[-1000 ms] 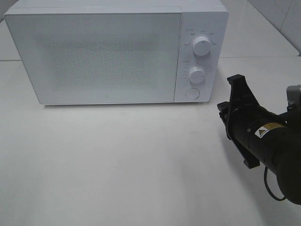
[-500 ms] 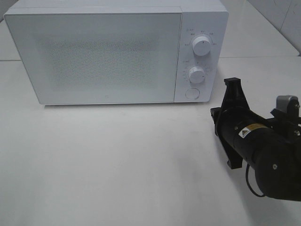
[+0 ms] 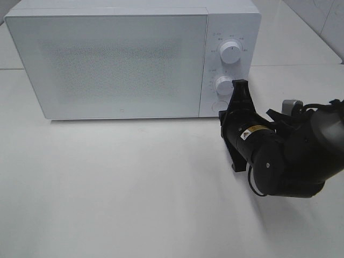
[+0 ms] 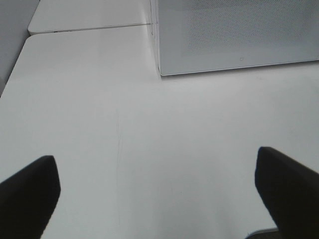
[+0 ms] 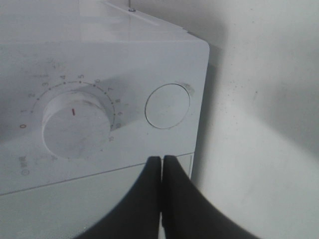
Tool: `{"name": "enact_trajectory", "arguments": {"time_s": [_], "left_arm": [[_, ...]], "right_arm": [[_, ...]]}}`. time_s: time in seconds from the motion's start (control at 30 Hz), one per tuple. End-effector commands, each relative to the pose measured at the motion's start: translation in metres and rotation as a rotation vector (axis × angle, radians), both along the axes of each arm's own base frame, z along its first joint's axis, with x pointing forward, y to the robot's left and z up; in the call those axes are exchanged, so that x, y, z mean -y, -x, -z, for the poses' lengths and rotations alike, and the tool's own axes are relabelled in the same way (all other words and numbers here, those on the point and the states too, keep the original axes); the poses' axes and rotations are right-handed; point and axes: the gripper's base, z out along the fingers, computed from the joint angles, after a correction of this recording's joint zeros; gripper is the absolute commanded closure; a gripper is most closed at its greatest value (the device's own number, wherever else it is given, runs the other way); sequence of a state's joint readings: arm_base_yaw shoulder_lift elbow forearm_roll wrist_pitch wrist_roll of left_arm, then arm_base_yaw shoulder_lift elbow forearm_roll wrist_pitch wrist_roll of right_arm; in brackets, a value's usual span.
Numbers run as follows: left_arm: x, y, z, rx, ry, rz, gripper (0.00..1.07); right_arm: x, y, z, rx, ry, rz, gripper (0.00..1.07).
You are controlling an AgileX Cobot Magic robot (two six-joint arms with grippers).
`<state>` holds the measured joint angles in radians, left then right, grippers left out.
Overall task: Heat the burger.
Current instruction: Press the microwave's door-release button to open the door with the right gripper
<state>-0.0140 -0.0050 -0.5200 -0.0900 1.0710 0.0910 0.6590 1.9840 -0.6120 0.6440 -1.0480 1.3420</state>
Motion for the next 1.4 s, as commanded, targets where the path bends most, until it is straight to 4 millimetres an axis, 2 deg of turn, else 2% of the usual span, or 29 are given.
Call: {"name": "enact_trajectory", "arguments": {"time_s": [0.03,0.27,0.47,0.77,1.03,1.4], "left_arm": [[0.001,0.002,0.000,0.014,0.010,-0.002,0.06],[0.001,0.002,0.000,0.014,0.010,-0.002,0.06],[0.000,0.002,0.000,0.013,0.009,-0.003,0.06],[0.000,0.000,0.000,0.004,0.008,-0.004,0.06],[0.000,0.000,0.000,0.004,0.008,-0.004,0.06],[0.000,0.000,0.000,0.004,0.008,-0.004,0.06]], "right_arm": [[0.000,-0.014,0.001,0.005,-0.017,-0.002,1.07],[0.005,-0.027,0.004,0.004,-0.025,0.016,1.07],[0.005,-0.039,0.015,-0.029,-0.039,0.028,1.07],[0.008,-0.056,0.016,-0.017,-0.048,0.036,1.07],[0.004,-0.063,0.024,-0.034,-0.050,0.039,1.07],[0.000,-0.077,0.006,0.120,-0.084,0.061,1.07]]}}
